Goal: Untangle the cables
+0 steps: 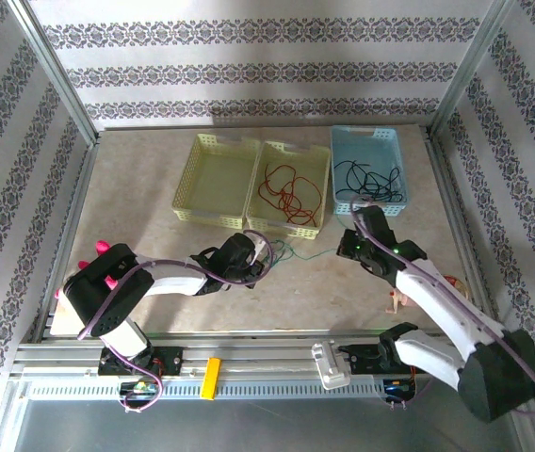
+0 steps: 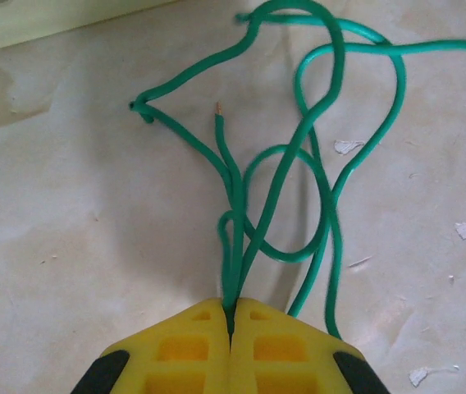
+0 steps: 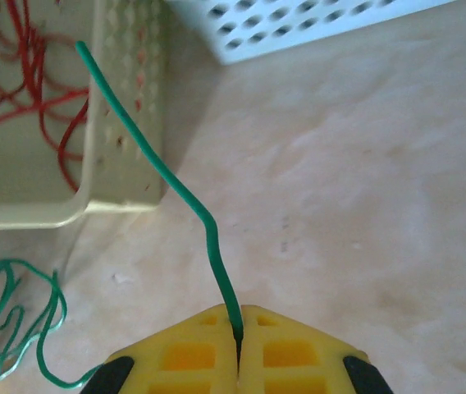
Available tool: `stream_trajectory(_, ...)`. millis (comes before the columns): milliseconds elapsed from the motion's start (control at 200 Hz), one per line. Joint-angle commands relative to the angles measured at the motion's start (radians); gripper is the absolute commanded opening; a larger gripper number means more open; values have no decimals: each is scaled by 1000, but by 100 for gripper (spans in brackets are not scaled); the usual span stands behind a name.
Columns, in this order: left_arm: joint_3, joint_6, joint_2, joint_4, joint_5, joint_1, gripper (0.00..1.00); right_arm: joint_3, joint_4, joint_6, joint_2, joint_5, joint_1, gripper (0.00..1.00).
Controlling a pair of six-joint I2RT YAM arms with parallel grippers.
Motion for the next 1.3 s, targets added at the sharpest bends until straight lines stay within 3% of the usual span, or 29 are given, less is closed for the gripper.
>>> stream_trajectory(0, -27, -14, 12, -59, -29, 9, 2, -28, -82, 96, -79, 99, -70, 0)
stream_trajectory(395, -51, 0, 5, -28, -9, 9, 0, 61, -246, 100, -239, 407, -155, 0)
stream_trajectory(630, -65, 9, 5, -5, 11, 9, 0, 119, -256, 30, -281, 466, -251, 1)
stream_trajectory(890, -66, 24, 15, 6, 47, 9, 0, 176, -230, -37, -290, 432, -354, 1)
stream_trajectory(1104, -66, 27, 23, 2, 50, 9, 0, 237, -232, -101, -293, 474, -429, 1)
stream_trajectory(1294, -58, 24, 36, 5, 71, 9, 0, 257, -224, -119, -271, 362, -452, 1)
